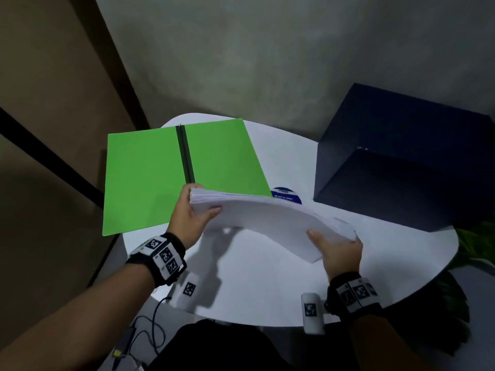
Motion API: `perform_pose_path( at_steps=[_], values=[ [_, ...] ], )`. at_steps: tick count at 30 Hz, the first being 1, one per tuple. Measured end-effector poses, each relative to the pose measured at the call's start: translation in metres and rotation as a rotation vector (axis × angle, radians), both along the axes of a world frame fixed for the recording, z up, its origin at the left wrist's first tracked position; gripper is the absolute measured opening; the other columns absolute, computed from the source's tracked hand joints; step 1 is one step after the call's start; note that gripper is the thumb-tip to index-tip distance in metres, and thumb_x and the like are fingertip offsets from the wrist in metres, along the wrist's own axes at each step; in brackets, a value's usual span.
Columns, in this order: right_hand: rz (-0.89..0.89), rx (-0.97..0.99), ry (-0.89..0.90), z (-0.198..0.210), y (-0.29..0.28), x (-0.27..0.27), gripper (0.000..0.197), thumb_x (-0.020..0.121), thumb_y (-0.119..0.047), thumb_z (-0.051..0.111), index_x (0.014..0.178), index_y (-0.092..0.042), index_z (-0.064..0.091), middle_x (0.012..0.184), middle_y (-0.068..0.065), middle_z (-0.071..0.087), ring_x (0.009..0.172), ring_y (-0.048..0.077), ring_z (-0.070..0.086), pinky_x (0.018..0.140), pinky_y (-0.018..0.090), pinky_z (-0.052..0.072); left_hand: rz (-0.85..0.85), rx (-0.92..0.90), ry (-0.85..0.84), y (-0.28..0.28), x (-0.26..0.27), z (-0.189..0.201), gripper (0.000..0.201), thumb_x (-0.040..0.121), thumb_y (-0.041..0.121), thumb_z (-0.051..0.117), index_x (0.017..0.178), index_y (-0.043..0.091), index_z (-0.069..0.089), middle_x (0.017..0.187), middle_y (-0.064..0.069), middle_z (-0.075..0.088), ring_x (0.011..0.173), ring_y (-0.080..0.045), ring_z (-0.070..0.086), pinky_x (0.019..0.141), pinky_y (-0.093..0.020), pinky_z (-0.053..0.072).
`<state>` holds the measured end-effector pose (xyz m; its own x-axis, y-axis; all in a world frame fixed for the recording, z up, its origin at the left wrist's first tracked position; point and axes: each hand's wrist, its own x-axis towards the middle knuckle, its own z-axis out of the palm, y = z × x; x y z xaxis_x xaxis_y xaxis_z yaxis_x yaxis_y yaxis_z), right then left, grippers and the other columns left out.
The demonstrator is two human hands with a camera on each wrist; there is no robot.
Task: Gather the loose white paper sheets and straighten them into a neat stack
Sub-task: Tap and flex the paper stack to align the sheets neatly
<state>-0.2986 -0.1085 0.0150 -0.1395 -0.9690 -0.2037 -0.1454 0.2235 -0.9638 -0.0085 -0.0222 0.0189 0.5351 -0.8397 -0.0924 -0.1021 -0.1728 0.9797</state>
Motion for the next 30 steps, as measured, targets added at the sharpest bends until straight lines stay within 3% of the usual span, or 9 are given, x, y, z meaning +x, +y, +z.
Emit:
perform_pose_path(
  at_steps=[5, 11, 14, 17, 20, 22, 24, 27, 30],
  values=[
    [-0.057, 0.072, 0.004, -0.001, -0.002, -0.009, 0.05, 0.064, -0.015, 0.091, 0.106, -0.013, 0.063, 0.097, -0.004, 0.069, 0.094, 0.022, 0.067, 0.085, 0.032, 0.054, -0.042, 0.044, 0.04, -0.004, 0.004, -0.004, 0.024, 0.074, -0.007, 0.076, 0.088, 0.005, 0.062, 0.066, 0.015, 0.071, 0.065, 0.003, 0.064, 0.066, -0.01, 0.05],
    [0.02, -0.095, 0.08, 0.006, 0.001, -0.013, 0.027, 0.075, -0.014, 0.083, 0.096, -0.022, 0.068, 0.095, -0.01, 0.067, 0.088, 0.008, 0.065, 0.078, 0.029, 0.053, -0.074, -0.031, -0.056, 0.0, 0.009, -0.001, 0.027, 0.079, 0.035, 0.074, 0.102, 0.03, 0.061, 0.098, 0.014, 0.065, 0.08, -0.016, 0.059, 0.077, -0.028, 0.051],
    [-0.043, -0.216, 0.08, 0.011, -0.003, -0.008, 0.012, 0.088, -0.014, 0.071, 0.099, -0.015, 0.07, 0.093, -0.017, 0.064, 0.087, -0.006, 0.061, 0.078, 0.011, 0.047, 0.037, -0.146, -0.03, -0.012, -0.002, 0.007, 0.006, 0.093, 0.011, 0.06, 0.096, 0.014, 0.065, 0.091, 0.005, 0.064, 0.083, 0.002, 0.06, 0.078, -0.012, 0.046],
    [-0.097, -0.206, 0.017, 0.014, -0.008, -0.003, 0.009, 0.091, -0.015, 0.065, 0.096, -0.02, 0.071, 0.096, -0.018, 0.067, 0.096, 0.008, 0.064, 0.084, 0.027, 0.052, 0.097, -0.168, -0.067, -0.019, -0.005, 0.01, 0.011, 0.092, -0.002, 0.054, 0.094, 0.001, 0.064, 0.089, 0.001, 0.064, 0.082, 0.006, 0.058, 0.078, -0.008, 0.044],
    [-0.089, -0.219, 0.062, 0.021, -0.006, -0.005, 0.017, 0.094, -0.013, 0.061, 0.09, -0.028, 0.07, 0.096, -0.015, 0.066, 0.085, -0.009, 0.061, 0.079, 0.027, 0.048, 0.068, -0.162, -0.082, -0.02, -0.001, 0.012, 0.012, 0.092, 0.0, 0.054, 0.097, 0.002, 0.065, 0.093, 0.003, 0.065, 0.086, 0.006, 0.058, 0.08, -0.008, 0.043],
    [0.0, -0.275, 0.151, 0.026, -0.003, -0.007, 0.015, 0.09, -0.016, 0.068, 0.1, -0.027, 0.07, 0.099, -0.014, 0.067, 0.092, -0.006, 0.061, 0.088, 0.027, 0.048, -0.039, -0.18, -0.186, -0.017, 0.004, 0.015, 0.017, 0.092, 0.017, 0.059, 0.106, 0.012, 0.065, 0.103, 0.005, 0.065, 0.097, 0.005, 0.058, 0.088, -0.009, 0.043],
    [0.124, -0.294, 0.307, 0.032, -0.006, -0.008, 0.039, 0.08, -0.022, 0.08, 0.116, -0.027, 0.067, 0.1, -0.012, 0.066, 0.096, 0.005, 0.06, 0.093, 0.025, 0.045, -0.203, -0.16, -0.478, -0.016, 0.014, 0.016, 0.029, 0.086, 0.034, 0.068, 0.112, 0.02, 0.066, 0.108, 0.007, 0.062, 0.102, 0.002, 0.057, 0.093, -0.011, 0.043],
    [0.349, -0.41, 0.82, 0.042, -0.017, -0.009, 0.045, 0.081, -0.043, 0.074, 0.123, -0.031, 0.065, 0.097, -0.009, 0.068, 0.096, 0.014, 0.059, 0.09, 0.033, 0.046, -0.316, -0.128, -0.78, -0.019, 0.026, 0.017, 0.032, 0.086, 0.044, 0.064, 0.097, 0.015, 0.072, 0.093, 0.003, 0.068, 0.085, -0.013, 0.062, 0.081, -0.033, 0.053],
    [0.516, -0.55, 1.208, 0.058, -0.023, 0.008, 0.045, 0.078, -0.05, 0.072, 0.119, -0.033, 0.067, 0.091, -0.005, 0.073, 0.093, 0.023, 0.064, 0.084, 0.039, 0.044, -0.314, -0.149, -0.798, -0.024, 0.028, 0.018, 0.027, 0.085, 0.038, 0.068, 0.09, 0.011, 0.071, 0.087, 0.0, 0.069, 0.08, -0.02, 0.064, 0.075, -0.037, 0.054]
  ],
)
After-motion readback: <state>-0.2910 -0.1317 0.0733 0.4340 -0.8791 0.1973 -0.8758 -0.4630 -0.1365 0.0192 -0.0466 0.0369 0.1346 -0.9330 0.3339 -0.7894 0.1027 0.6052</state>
